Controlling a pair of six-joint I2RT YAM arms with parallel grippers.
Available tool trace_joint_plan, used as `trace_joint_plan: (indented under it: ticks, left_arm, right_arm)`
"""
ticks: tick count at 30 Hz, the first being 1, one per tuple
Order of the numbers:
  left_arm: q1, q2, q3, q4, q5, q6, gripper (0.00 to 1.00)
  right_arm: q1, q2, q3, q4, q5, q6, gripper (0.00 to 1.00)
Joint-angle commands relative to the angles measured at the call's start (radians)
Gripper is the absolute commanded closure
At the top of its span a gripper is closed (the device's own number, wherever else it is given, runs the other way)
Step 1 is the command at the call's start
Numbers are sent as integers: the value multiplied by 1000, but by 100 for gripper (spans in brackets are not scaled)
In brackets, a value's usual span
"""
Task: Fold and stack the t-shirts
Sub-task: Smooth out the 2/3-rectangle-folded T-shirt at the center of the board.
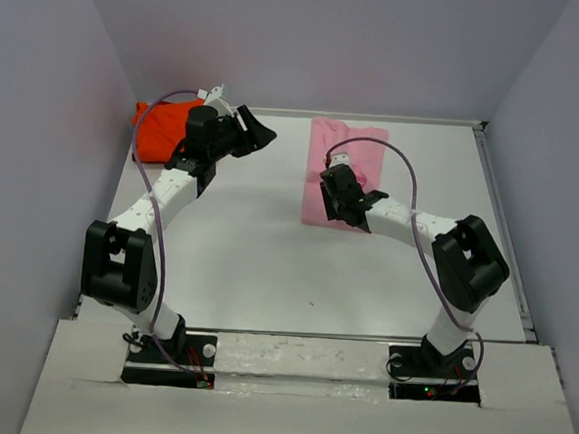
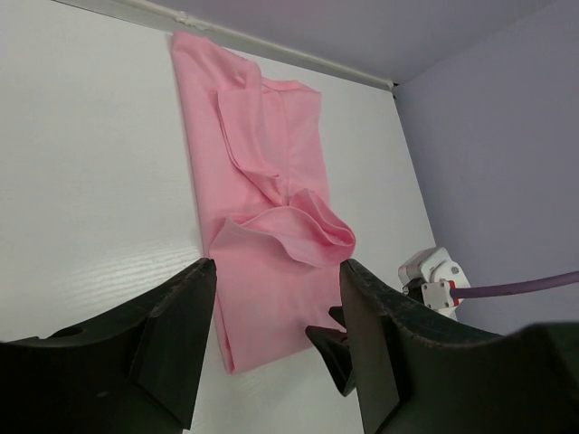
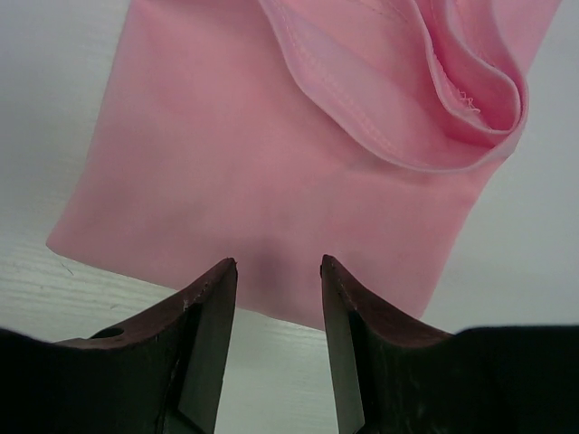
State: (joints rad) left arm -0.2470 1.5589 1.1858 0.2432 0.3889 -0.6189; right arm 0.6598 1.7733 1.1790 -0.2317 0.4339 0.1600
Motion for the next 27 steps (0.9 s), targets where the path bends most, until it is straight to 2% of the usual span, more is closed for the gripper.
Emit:
trace_joint_plan:
  ticks: [1, 13, 27]
  left_arm:
    - [0, -14, -2, 33, 25, 7, 34]
    - [0, -26, 8, 11, 1, 33, 34]
    - [0, -31, 11, 8, 1, 38, 34]
  right_arm:
    - [-8, -14, -7, 48, -9, 58, 52]
    - [-8, 156, 126, 23, 43, 90, 52]
    - [-32, 198, 240, -8, 95, 61, 52]
